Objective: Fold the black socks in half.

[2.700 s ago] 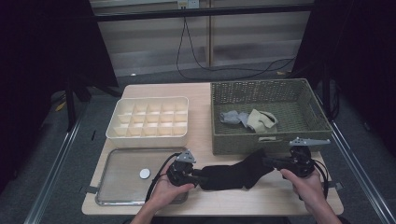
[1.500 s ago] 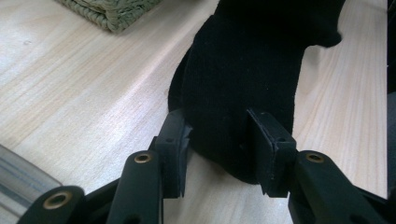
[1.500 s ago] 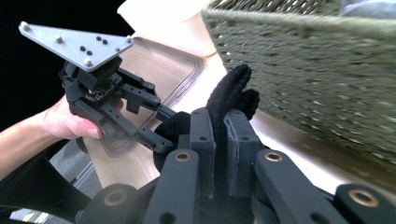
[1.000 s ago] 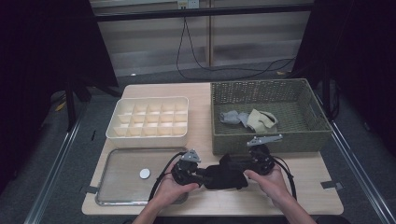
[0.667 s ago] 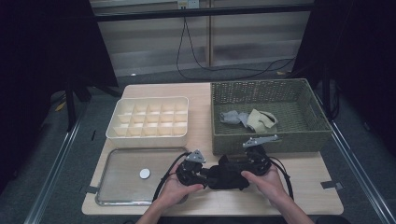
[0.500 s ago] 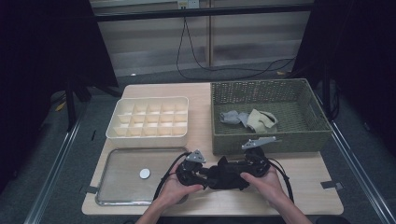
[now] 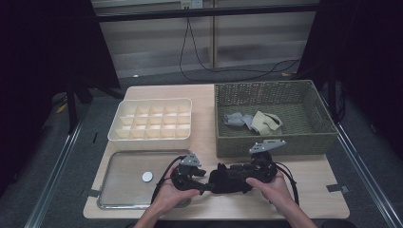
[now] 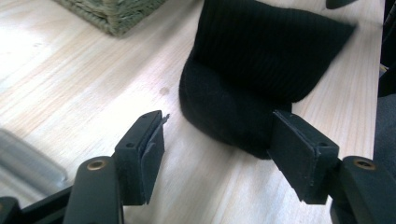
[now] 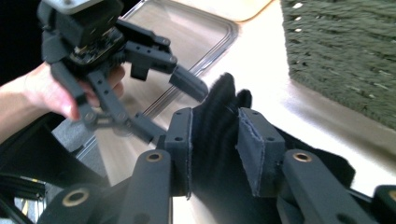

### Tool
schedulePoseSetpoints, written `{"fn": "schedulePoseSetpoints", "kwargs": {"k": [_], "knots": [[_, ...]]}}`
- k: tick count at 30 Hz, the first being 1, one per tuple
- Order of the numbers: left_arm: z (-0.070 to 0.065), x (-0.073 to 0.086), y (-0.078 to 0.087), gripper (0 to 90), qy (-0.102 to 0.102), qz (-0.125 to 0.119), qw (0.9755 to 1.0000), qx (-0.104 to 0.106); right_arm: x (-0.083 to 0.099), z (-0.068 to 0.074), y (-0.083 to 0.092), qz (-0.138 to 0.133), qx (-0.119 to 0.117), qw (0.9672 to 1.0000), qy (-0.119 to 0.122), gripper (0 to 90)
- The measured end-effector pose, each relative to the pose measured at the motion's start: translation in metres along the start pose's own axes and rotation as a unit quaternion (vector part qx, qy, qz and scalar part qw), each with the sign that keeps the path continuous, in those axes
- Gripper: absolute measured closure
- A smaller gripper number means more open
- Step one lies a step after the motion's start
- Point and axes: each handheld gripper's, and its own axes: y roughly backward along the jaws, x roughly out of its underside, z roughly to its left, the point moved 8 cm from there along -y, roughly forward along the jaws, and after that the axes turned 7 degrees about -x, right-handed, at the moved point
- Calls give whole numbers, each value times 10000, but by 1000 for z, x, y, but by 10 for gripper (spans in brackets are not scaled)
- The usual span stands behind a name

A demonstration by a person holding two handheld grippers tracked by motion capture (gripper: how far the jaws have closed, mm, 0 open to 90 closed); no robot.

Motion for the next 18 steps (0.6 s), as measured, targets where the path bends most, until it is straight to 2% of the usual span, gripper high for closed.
{"fn": "schedulePoseSetpoints", "kwargs": {"k": [3,7,10,12,16,18], "knots": [[5,0,6,380,70,-41,9999,-59,2,0,0,8,-35,10000,-3,683],[14,0,13,380,161,-113,9996,-202,8,-1,-7,157,-1,9999,-25,689],[16,-3,19,376,231,-243,9992,-200,15,-4,-10,296,36,9995,-58,712],[17,-4,20,377,255,-242,9992,-196,18,-7,-11,343,63,9994,-59,736],[11,-11,23,425,158,-321,9993,-146,23,-9,-10,420,69,9990,-104,747],[9,-18,26,466,116,-452,9988,-163,24,-7,-9,430,83,9990,-87,753]]}}
